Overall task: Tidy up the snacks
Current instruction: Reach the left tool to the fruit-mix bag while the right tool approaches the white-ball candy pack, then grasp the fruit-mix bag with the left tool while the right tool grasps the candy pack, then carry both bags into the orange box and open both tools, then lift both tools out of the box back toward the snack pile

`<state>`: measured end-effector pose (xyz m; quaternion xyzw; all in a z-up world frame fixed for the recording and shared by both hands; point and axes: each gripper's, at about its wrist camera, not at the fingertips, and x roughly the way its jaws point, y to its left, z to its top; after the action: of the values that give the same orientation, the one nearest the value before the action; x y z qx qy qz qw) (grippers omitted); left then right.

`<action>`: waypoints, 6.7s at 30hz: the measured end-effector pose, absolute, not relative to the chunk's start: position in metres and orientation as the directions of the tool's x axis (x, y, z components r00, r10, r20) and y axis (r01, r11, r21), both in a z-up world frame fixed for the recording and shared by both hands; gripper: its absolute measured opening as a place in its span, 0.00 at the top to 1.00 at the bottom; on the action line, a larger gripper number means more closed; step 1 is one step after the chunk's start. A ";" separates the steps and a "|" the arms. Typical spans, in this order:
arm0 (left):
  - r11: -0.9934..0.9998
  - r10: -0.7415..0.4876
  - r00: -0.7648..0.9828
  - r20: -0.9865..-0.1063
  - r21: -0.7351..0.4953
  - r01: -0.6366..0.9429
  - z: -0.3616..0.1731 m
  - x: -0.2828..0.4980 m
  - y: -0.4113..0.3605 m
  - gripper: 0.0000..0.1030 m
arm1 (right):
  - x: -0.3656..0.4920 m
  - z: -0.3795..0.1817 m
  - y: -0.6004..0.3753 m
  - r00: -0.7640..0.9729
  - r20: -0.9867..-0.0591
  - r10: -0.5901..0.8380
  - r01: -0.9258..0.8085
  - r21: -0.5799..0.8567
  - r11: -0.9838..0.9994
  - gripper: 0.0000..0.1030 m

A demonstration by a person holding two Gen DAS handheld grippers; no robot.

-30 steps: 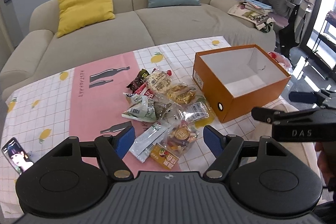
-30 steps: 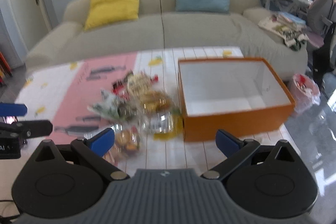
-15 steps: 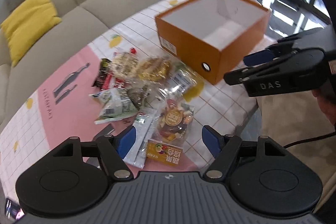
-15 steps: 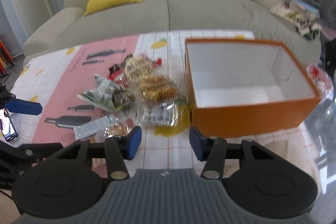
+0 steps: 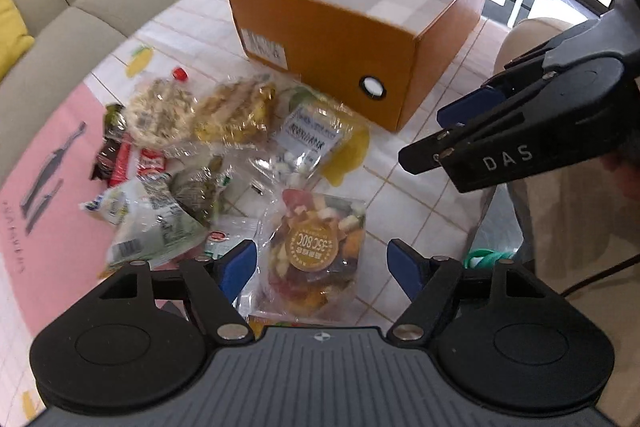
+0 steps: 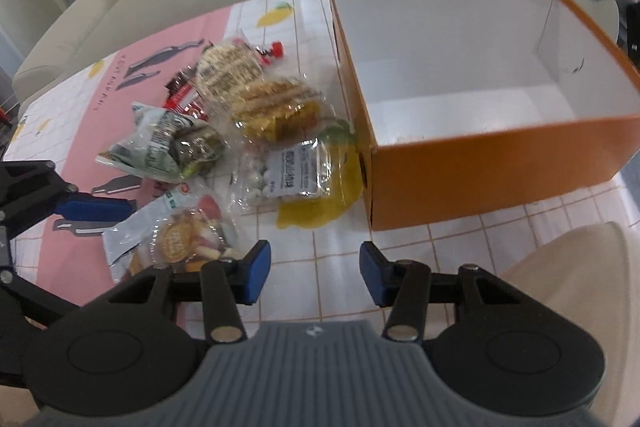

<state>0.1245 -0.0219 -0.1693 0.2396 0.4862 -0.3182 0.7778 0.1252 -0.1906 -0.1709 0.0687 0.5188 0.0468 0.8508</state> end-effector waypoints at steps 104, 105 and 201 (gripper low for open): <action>0.984 -0.177 0.402 -0.898 -0.170 0.053 -0.139 0.134 0.052 0.36 | 0.147 -0.185 -0.146 0.467 -0.820 0.331 -0.369 0.160 0.916 0.46; 0.983 -0.180 0.410 -0.894 -0.176 0.049 -0.133 0.133 0.051 0.36 | 0.145 -0.178 -0.149 0.478 -0.814 0.329 -0.361 0.159 0.919 0.46; 0.916 -0.370 0.326 -0.870 -0.282 0.286 -0.055 0.236 -0.132 0.12 | 0.197 -0.104 -0.337 0.513 -0.858 0.030 0.034 0.055 0.998 0.23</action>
<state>0.2361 -0.1323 -0.0554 -0.0384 0.5441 -0.2017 0.8135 0.1967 -0.3365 -0.1035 0.0323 0.4932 -0.0009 0.8693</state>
